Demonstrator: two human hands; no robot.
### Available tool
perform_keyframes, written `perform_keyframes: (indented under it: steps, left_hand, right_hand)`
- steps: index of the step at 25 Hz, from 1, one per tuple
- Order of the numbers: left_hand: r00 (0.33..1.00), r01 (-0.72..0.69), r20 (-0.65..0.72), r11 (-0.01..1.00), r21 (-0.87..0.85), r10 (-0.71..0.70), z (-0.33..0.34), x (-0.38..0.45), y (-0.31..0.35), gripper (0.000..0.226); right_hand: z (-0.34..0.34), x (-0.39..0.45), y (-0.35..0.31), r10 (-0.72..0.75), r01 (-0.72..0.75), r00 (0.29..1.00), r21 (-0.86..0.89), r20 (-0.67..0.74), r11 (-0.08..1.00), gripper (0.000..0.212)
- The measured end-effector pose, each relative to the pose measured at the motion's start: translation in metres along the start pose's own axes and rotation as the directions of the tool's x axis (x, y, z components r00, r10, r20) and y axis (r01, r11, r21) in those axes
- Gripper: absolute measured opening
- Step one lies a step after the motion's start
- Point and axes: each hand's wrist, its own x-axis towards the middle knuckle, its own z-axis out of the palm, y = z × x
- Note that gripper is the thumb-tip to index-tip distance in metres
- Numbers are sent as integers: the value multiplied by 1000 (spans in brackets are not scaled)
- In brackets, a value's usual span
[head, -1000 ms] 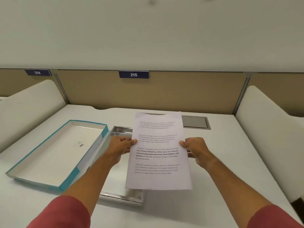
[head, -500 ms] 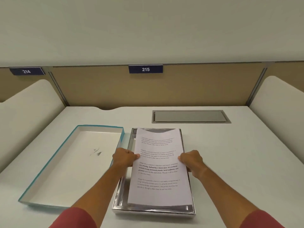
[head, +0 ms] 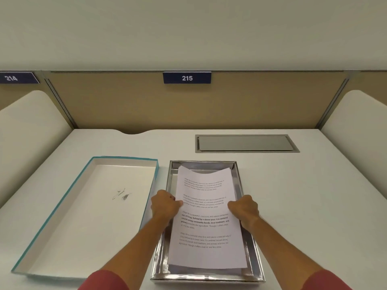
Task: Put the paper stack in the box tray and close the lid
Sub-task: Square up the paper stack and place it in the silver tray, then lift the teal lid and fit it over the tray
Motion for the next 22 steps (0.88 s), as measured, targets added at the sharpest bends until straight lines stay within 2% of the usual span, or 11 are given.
perform_keyframes:
  steps: [5,10,11,14,18,19,22]
  left_hand:
    - [999,-51,12,976,213,49,9,5,2,25]
    - [982,-99,186,951,292,45,17,0,6,24]
    - [976,-87,218,956,280,25,19,-1,7,32]
    - [965,-51,261,957,287,-26,24,-5,7,73]
    - [963,-62,270,958,281,-17,27,-12,6,86]
    - [963,-68,268,961,269,-7,27,-14,5,89]
    - [962,-125,268,959,254,54,26,-24,-3,102]
  right_hand:
    - [6,1,-3,-11,11,1000,-100,-1,995,16]
    - [10,-5,-1,-59,55,998,-212,-11,976,11]
    - [11,-6,0,-71,66,997,-232,-12,971,11]
    - [12,-13,2,-124,116,992,-271,-14,956,11]
    - [12,-20,4,-164,162,986,-285,18,945,14]
    - [11,-22,4,-170,173,985,-285,36,943,17]
    - [11,-32,9,-201,223,974,-321,101,920,52]
